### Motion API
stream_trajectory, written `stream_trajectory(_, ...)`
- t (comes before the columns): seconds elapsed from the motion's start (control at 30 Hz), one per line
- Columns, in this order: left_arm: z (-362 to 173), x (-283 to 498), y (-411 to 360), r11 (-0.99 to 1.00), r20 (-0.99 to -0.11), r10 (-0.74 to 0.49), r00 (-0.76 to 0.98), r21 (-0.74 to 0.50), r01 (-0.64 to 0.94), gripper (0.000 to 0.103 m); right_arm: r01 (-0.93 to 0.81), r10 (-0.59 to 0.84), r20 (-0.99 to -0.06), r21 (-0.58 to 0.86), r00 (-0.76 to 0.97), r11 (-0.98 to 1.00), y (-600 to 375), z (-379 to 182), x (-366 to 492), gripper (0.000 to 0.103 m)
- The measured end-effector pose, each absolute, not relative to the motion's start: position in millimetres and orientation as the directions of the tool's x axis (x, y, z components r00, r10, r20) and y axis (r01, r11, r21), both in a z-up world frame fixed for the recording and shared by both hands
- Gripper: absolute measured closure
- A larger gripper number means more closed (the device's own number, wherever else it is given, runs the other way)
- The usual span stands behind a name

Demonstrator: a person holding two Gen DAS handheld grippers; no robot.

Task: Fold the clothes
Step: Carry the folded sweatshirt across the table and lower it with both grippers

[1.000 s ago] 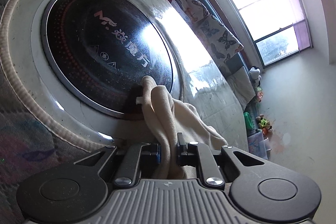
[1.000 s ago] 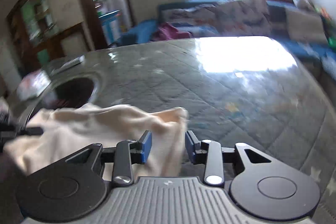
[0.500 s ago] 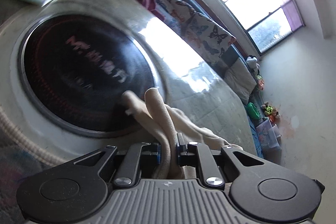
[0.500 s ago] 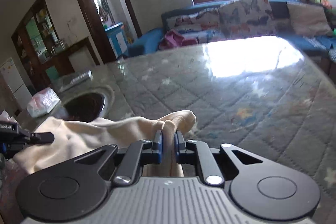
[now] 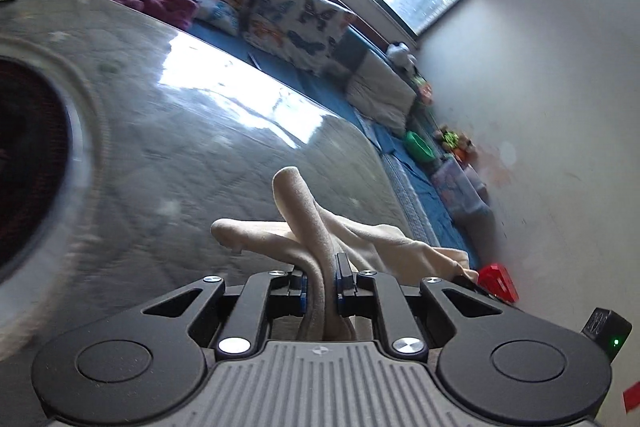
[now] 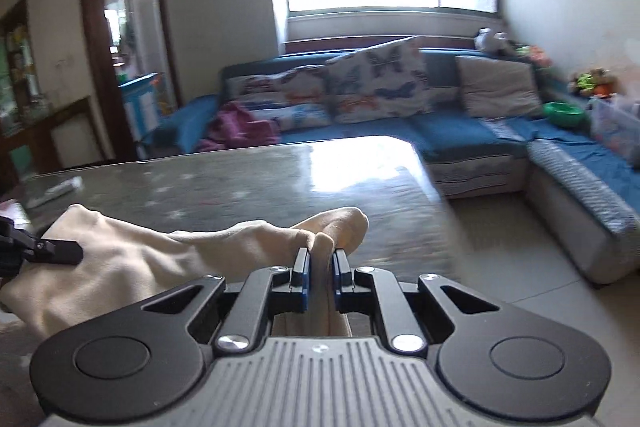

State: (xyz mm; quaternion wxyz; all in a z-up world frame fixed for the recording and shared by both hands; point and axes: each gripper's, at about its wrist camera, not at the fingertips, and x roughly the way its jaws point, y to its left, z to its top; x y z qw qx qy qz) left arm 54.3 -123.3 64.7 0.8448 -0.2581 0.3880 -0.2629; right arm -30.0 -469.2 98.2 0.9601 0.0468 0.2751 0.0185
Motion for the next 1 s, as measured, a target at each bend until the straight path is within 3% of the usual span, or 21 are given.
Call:
stream_trajectory(0.13, 58, 66, -163, 0.715, -0.528, -0.679, 0.511, -0.634, 0.295, 0.09, 0.078, -0.038, -0.539, 0.052, 0.842, 0.996, -501, 94, -30, 0.093)
stream_trajectory(0.33, 31, 75, -196, 0.756, -0.611, -0.65, 0.451, -0.581, 0.302, 0.089, 0.148, -0.094, -0.602, 0.041, 0.793, 0.988, -530, 63, -20, 0.093)
stream_trajectory(0.4, 27, 77, -197, 0.778, -0.635, -0.625, 0.453, -0.552, 0.299, 0.086, 0.175, -0.103, -0.633, 0.053, 0.767, 0.983, -540, 48, -17, 0.091)
stream_trajectory(0.43, 26, 78, -196, 0.789, -0.645, -0.612, 0.458, -0.539, 0.295, 0.083, 0.184, -0.108, -0.641, 0.054, 0.76, 0.981, -542, 45, -15, 0.084)
stream_trajectory(0.53, 29, 79, -186, 0.816, -0.658, -0.575, 0.486, -0.507, 0.279, 0.07, 0.205, -0.128, -0.63, 0.052, 0.766, 0.977, -545, 43, -17, 0.082)
stream_trajectory(0.67, 40, 78, -181, 0.84, -0.647, -0.538, 0.54, -0.463, 0.282, 0.069, 0.174, -0.1, -0.592, 0.068, 0.799, 0.982, -540, 49, -23, 0.081)
stream_trajectory(0.83, 53, 82, -193, 0.819, -0.615, -0.572, 0.543, -0.469, 0.332, 0.072, 0.094, 0.004, -0.596, 0.133, 0.803, 0.987, -525, 49, -10, 0.077)
stream_trajectory(1.0, 49, 93, -222, 0.806, -0.624, -0.591, 0.511, -0.45, 0.384, 0.074, 0.073, 0.02, -0.604, 0.129, 0.797, 0.989, -509, 41, 7, 0.075)
